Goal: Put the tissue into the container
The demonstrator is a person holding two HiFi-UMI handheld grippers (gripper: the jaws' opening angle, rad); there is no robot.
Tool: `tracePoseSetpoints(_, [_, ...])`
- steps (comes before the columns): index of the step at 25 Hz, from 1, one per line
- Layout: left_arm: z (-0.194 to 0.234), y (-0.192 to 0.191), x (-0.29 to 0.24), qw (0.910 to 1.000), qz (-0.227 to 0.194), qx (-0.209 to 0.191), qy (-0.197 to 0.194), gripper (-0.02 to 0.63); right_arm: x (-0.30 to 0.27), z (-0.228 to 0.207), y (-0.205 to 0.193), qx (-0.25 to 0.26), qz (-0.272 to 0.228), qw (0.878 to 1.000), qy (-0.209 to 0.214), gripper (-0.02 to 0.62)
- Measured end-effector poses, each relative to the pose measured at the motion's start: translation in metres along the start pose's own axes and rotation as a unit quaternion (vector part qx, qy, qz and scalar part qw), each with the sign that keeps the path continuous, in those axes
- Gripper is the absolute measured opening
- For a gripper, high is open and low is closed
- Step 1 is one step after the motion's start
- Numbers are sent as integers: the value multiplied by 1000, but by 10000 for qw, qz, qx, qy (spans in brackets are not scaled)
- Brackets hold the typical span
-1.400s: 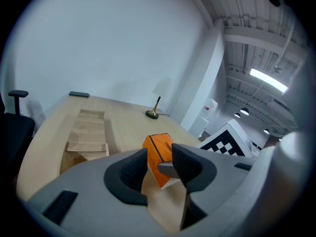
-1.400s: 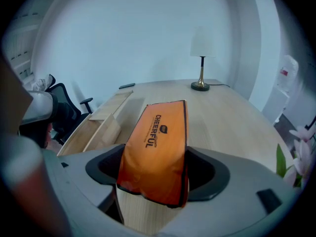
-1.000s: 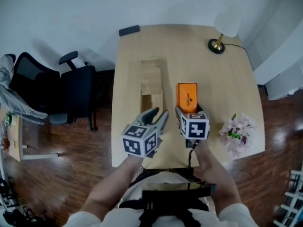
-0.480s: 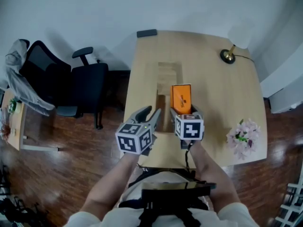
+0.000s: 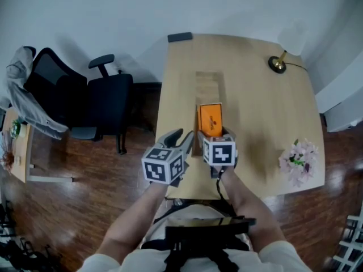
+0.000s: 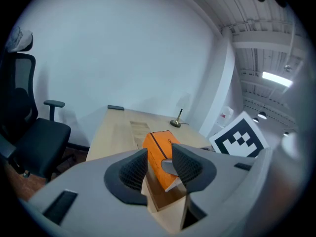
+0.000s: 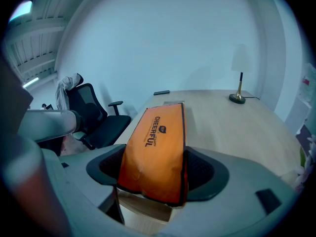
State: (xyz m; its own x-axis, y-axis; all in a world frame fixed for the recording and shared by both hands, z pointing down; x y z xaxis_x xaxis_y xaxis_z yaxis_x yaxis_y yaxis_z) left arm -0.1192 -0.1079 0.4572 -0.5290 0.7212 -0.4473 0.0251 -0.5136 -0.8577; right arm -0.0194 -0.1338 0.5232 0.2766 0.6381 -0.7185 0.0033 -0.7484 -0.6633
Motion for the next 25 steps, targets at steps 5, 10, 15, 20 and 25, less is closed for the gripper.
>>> tracePoseSetpoints(5, [2,-10,-4,9998,149,-1,-129,160,-14,3,-11,-144,115,9998,-78,379])
tracePoseSetpoints(10, [4,-18,-6,9994,243,16,-239,160,-22,3,-13,-211,172,9993,-241,376])
tracePoseSetpoints(15, [7,-21,-7,9991,292,56,-294,160,-35,0,-28,-519,352,9976,-292,376])
tracePoseSetpoints(20, [8,-21,-8,9988,315,62,-356,160,-45,0,-36,-515,466,9973,-253,377])
tracePoseSetpoints(25, [6,-23,-11,9986,331,85,-413,160,-51,2,-39,-312,550,9970,-438,382])
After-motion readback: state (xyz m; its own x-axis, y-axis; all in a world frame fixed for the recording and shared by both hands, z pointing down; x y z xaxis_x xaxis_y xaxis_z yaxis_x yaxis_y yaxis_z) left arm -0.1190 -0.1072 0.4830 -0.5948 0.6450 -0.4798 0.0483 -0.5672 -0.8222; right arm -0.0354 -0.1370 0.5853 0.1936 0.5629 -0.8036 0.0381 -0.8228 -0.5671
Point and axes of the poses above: the fingertips, and each gripper's own axes: x backward along the fingers, z to its left, y out of its top, the point moved 2 cm from there along x, backward along the fingers, and after that the axes turned 5 degrees about -x, right-handed, at the moved point
